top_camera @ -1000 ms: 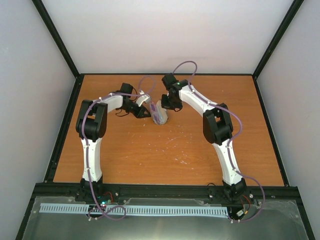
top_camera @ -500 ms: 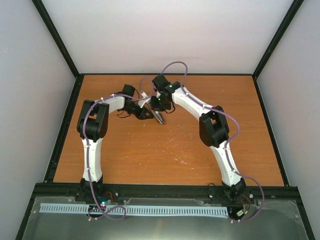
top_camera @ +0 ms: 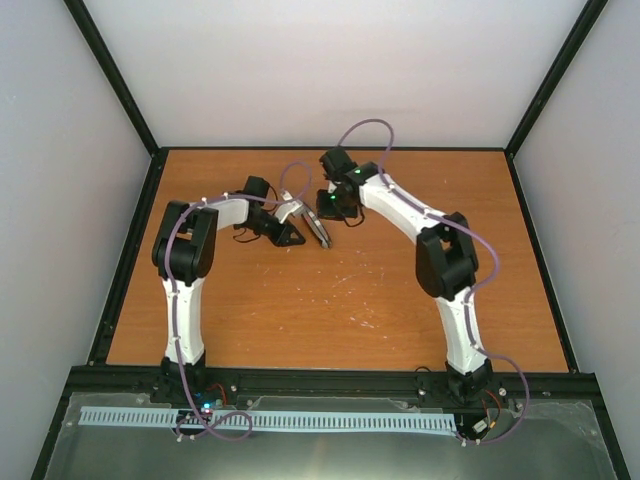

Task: Organize the sunglasses
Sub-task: Close the sunglasses case at the center of the board, then adjust the sunglasses case at the center of the board.

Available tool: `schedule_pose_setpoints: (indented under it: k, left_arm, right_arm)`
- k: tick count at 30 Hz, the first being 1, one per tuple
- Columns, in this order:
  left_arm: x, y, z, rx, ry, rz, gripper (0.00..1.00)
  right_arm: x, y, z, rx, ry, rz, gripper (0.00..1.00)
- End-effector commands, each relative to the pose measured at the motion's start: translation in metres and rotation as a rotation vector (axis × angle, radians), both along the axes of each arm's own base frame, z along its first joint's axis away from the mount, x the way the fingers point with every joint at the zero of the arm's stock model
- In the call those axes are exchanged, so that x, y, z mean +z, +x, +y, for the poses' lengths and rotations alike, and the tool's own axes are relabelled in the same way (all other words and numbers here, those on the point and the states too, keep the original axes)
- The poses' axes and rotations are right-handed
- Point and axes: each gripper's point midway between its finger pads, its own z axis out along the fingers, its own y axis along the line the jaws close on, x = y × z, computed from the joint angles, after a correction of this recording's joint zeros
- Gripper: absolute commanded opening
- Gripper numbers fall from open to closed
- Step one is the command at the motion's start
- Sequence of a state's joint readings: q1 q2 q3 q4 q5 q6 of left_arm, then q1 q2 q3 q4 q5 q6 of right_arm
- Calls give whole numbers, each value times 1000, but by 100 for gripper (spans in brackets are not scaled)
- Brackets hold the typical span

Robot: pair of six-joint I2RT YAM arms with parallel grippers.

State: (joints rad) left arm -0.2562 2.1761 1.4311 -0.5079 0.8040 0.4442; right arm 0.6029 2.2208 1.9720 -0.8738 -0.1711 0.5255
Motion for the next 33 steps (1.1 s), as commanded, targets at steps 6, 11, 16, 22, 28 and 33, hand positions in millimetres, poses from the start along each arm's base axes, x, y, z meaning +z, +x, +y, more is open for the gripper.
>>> schedule_pose_setpoints:
  k: [6, 11, 16, 22, 28, 33]
  left_arm:
    - [29, 10, 43, 68, 20, -112, 11]
    - [31, 19, 66, 136, 51, -127, 10]
    - [39, 30, 83, 205, 35, -114, 10]
    - [43, 31, 86, 206, 44, -132, 11]
    - [40, 30, 85, 205, 39, -125, 11]
    - [37, 27, 84, 206, 28, -109, 11]
  right_arm:
    - [44, 36, -102, -252, -13, -151, 3]
    - [2, 37, -62, -132, -14, -61, 3]
    - [-23, 40, -26, -55, -28, -15, 3]
    - [-28, 32, 4, 27, -2, 5, 3]
    - [-14, 16, 19, 70, 8, -11, 3]
    - [-9, 8, 26, 87, 30, 0, 3]
